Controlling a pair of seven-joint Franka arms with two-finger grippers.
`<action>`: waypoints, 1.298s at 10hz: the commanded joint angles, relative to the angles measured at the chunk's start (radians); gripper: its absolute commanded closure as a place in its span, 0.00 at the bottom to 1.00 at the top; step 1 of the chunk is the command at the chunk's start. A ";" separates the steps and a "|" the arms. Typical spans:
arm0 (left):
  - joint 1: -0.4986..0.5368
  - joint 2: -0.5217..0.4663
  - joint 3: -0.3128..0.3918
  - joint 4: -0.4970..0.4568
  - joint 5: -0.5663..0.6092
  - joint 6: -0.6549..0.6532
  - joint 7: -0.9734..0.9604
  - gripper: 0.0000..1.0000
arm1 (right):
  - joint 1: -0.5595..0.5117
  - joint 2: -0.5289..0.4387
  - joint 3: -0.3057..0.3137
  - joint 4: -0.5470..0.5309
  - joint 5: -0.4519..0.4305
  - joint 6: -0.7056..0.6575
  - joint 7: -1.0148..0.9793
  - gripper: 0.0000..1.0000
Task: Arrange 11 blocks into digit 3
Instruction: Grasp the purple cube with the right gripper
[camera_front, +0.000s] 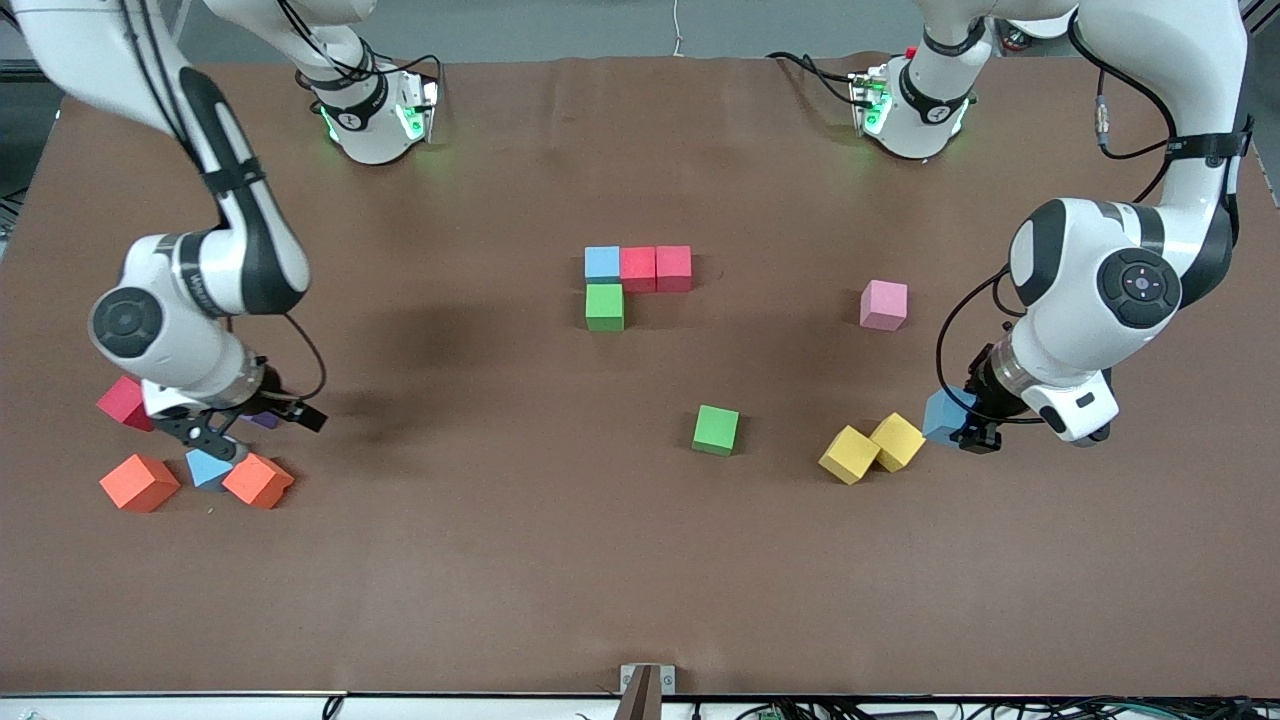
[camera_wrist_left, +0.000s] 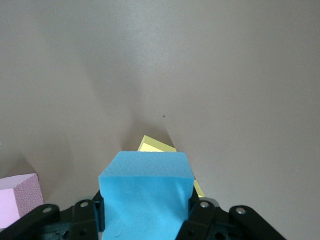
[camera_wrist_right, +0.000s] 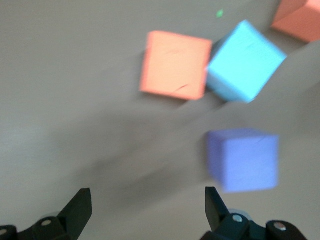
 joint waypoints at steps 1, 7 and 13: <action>0.003 -0.008 -0.003 0.006 0.011 -0.019 0.014 0.93 | -0.099 0.008 0.026 -0.019 -0.023 0.051 -0.076 0.00; 0.018 -0.011 -0.003 -0.001 0.013 0.036 0.023 0.93 | -0.199 0.051 0.026 -0.110 -0.026 0.154 -0.158 0.00; 0.021 -0.023 0.001 0.004 0.010 0.035 0.060 0.93 | -0.170 0.085 0.031 -0.128 -0.024 0.248 -0.156 1.00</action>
